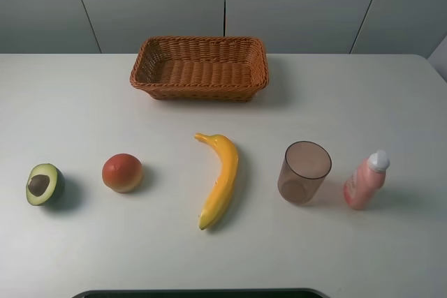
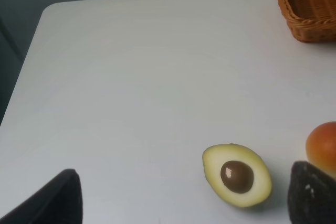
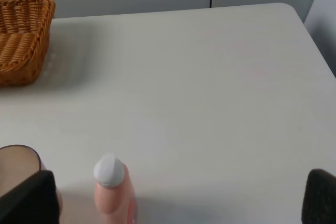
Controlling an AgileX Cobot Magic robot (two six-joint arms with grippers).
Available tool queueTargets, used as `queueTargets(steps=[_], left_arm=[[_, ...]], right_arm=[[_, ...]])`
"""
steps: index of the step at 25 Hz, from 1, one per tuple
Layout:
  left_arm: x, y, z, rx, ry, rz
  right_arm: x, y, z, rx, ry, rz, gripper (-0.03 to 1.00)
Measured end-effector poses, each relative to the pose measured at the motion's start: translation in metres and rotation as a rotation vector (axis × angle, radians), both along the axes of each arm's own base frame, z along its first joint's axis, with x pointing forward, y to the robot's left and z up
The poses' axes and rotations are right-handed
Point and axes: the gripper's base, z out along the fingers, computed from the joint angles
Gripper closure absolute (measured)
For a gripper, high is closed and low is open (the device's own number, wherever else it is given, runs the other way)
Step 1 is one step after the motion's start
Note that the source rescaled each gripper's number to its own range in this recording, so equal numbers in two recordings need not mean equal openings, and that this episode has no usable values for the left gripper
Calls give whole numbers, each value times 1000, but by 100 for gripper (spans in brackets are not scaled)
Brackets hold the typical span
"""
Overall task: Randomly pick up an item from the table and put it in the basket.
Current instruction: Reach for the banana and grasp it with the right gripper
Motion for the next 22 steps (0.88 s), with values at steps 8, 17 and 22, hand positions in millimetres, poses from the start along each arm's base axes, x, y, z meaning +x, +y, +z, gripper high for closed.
queueTargets(steps=[8, 17, 22], left_arm=[[0, 0, 0, 0, 0, 0], [0, 0, 0, 0, 0, 0], [0, 0, 0, 0, 0, 0]], right_arm=[[0, 0, 0, 0, 0, 0, -3], [0, 0, 0, 2, 0, 21, -3], [0, 2, -1, 37, 10, 29, -3]])
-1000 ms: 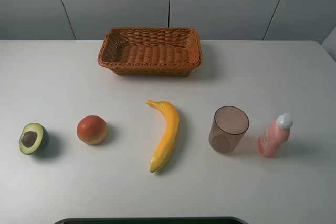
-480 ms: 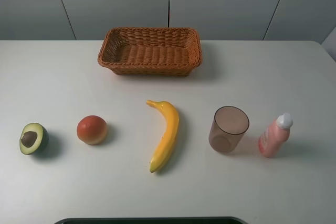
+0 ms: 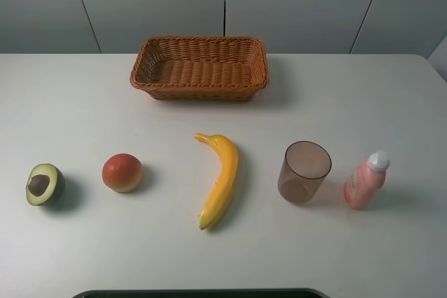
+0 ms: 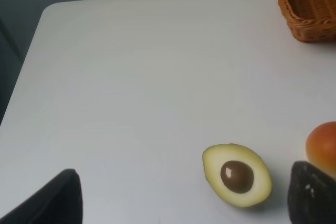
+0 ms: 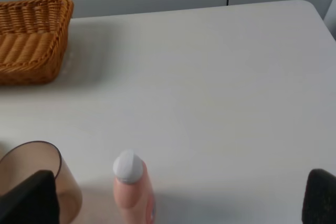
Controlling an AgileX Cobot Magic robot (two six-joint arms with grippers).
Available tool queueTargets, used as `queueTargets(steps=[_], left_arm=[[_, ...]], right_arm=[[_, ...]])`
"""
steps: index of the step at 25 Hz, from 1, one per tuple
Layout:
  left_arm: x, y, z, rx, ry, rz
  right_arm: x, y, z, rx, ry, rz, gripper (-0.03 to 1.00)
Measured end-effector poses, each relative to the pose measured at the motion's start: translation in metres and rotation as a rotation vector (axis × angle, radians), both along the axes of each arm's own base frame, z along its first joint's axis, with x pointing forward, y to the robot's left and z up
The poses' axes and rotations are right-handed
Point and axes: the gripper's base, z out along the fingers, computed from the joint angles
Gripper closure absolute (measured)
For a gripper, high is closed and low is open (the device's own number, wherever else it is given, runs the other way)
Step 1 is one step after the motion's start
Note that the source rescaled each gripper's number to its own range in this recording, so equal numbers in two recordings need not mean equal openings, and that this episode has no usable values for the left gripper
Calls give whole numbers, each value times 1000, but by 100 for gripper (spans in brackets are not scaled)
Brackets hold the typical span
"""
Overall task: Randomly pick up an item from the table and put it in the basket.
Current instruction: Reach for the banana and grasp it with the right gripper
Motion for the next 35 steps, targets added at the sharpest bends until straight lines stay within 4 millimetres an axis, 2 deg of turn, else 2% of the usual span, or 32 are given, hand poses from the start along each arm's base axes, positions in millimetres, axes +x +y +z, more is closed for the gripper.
queueTargets(steps=[5, 8, 11, 18, 22, 25, 29, 35], left_arm=[[0, 0, 0, 0, 0, 0], [0, 0, 0, 0, 0, 0], [0, 0, 0, 0, 0, 0], [0, 0, 0, 0, 0, 0], [0, 0, 0, 0, 0, 0], [0, 0, 0, 0, 0, 0], [0, 0, 0, 0, 0, 0], [0, 0, 0, 0, 0, 0]], right_arm=[[-6, 2, 5, 26, 13, 9, -3], [-11, 2, 17, 28, -25, 9, -3], [-3, 1, 35, 23, 11, 6, -3], [51, 3, 82, -12, 155, 22, -3], [90, 6, 100, -3, 230, 48, -3], [122, 13, 101, 27, 310, 103, -3], [156, 28, 95, 28, 350, 197, -3], [187, 76, 75, 48, 418, 368, -3]])
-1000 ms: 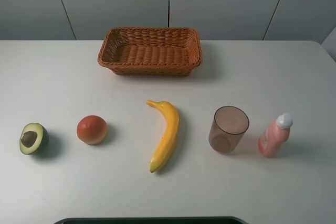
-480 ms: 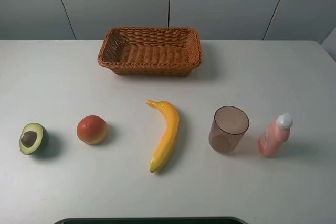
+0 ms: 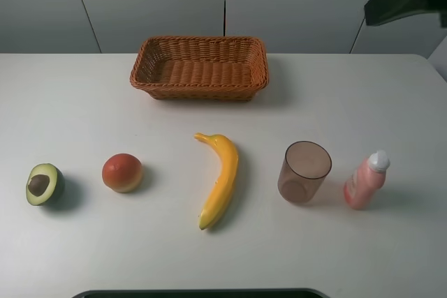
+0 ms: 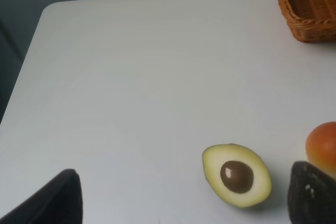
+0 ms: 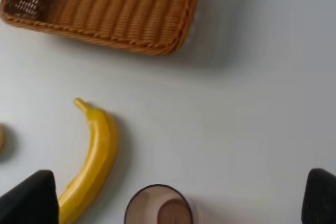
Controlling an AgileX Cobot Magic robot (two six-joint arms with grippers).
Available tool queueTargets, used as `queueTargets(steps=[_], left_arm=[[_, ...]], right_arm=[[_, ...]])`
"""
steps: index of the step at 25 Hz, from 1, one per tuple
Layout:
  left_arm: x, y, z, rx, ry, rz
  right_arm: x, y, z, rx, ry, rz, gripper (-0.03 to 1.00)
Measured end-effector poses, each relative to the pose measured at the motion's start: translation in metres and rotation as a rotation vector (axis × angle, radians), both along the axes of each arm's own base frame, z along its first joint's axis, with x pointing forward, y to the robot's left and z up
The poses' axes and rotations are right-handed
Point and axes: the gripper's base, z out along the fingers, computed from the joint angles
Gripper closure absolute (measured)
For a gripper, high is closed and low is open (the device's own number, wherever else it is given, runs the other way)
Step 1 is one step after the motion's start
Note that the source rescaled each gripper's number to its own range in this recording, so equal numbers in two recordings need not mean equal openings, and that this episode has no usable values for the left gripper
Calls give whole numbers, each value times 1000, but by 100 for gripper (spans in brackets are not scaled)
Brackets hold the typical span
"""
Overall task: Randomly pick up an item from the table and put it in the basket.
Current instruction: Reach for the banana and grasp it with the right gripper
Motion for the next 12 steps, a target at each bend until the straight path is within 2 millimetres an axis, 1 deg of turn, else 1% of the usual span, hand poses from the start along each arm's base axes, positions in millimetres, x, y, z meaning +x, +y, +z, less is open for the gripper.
queueTargets(steps=[4, 7, 12], left_arm=[[0, 0, 0, 0, 0, 0], [0, 0, 0, 0, 0, 0], [0, 0, 0, 0, 0, 0]], right_arm=[[12, 43, -23, -11, 81, 96, -3], [17, 76, -41, -15, 113, 160, -3], [25, 111, -75, -40, 205, 186, -3]])
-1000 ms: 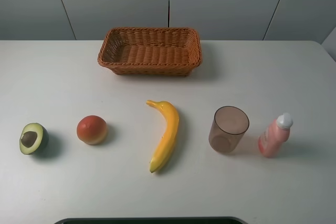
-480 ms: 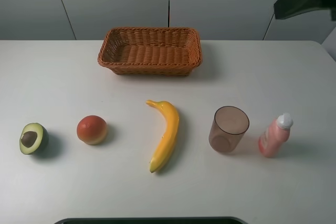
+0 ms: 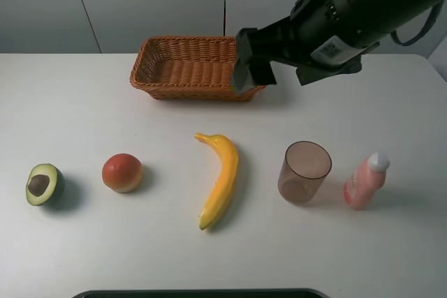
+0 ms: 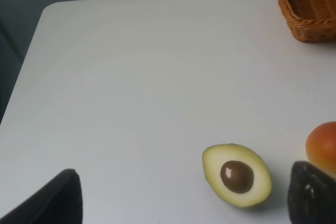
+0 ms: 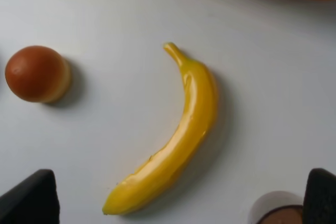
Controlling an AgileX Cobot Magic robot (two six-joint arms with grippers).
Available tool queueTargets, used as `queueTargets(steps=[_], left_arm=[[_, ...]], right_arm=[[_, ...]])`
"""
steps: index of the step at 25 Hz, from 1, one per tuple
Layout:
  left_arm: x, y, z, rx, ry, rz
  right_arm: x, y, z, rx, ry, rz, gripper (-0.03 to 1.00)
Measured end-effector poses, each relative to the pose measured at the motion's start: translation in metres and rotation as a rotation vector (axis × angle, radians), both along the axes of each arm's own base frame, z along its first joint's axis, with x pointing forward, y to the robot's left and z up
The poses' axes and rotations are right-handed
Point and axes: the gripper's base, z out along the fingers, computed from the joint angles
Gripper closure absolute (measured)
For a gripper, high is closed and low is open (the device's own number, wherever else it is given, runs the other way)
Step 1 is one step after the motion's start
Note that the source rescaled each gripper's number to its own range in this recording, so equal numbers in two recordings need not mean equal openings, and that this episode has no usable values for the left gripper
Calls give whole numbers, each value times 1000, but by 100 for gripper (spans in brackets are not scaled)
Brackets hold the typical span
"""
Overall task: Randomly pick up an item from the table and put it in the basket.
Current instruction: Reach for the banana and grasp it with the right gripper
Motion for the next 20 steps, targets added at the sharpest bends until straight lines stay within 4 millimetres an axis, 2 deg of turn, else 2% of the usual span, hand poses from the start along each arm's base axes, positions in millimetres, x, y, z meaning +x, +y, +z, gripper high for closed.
queueTargets(steps=[4, 8, 12, 16, 20], left_arm=[[0, 0, 0, 0, 0, 0], [0, 0, 0, 0, 0, 0], [0, 0, 0, 0, 0, 0], [0, 0, 0, 0, 0, 0], [0, 0, 0, 0, 0, 0]], right_arm=[[3, 28, -35, -42, 72, 21, -3], [4, 53, -78, -79, 174, 22, -3], [5, 65, -114, -111, 271, -6, -3], [6, 71, -137, -119, 322, -33, -3], [9, 75, -150, -108, 320, -43, -3]])
